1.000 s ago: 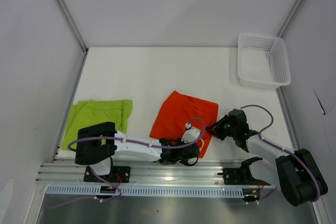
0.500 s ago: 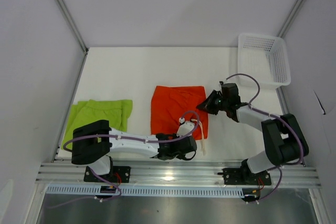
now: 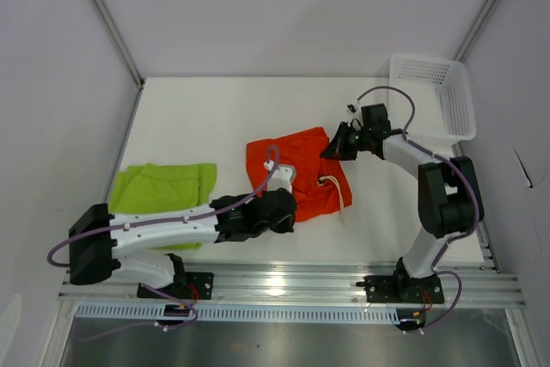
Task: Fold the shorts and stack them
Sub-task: Fold the shorts
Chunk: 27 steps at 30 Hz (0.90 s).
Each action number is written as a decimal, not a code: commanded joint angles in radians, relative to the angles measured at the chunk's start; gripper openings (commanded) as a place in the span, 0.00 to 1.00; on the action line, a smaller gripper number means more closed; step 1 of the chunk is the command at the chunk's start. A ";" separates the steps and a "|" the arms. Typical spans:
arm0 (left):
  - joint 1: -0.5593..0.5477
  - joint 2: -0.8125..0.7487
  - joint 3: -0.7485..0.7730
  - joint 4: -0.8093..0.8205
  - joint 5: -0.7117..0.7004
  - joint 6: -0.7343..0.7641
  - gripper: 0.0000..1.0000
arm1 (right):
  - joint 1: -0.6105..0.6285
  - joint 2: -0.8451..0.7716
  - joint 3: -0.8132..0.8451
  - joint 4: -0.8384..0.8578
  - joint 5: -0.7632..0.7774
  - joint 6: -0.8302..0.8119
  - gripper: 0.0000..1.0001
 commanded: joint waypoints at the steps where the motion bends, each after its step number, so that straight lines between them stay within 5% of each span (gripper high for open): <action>1: 0.076 -0.095 -0.013 -0.066 -0.018 0.054 0.00 | 0.012 0.140 0.135 -0.200 0.005 -0.198 0.00; 7: 0.221 -0.154 -0.057 -0.074 0.022 0.114 0.00 | 0.073 0.373 0.476 -0.371 0.308 -0.266 0.20; 10: 0.255 -0.160 -0.060 -0.071 0.029 0.133 0.00 | 0.085 0.387 0.591 -0.371 0.410 -0.260 0.44; 14: 0.293 -0.142 -0.056 -0.058 0.031 0.156 0.00 | 0.082 0.297 0.579 -0.330 0.415 -0.251 0.71; 18: 0.368 -0.084 -0.053 -0.003 0.058 0.186 0.00 | 0.075 0.144 0.413 -0.262 0.375 -0.216 0.75; 21: 0.411 -0.018 -0.027 0.032 0.086 0.208 0.00 | 0.067 0.030 0.294 -0.179 0.306 -0.156 0.58; 25: 0.427 0.065 0.030 0.067 0.080 0.238 0.00 | 0.075 -0.099 0.032 0.001 0.127 -0.011 0.09; 27: 0.439 0.095 0.055 0.086 0.098 0.251 0.00 | 0.087 -0.113 -0.034 0.112 0.048 0.049 0.00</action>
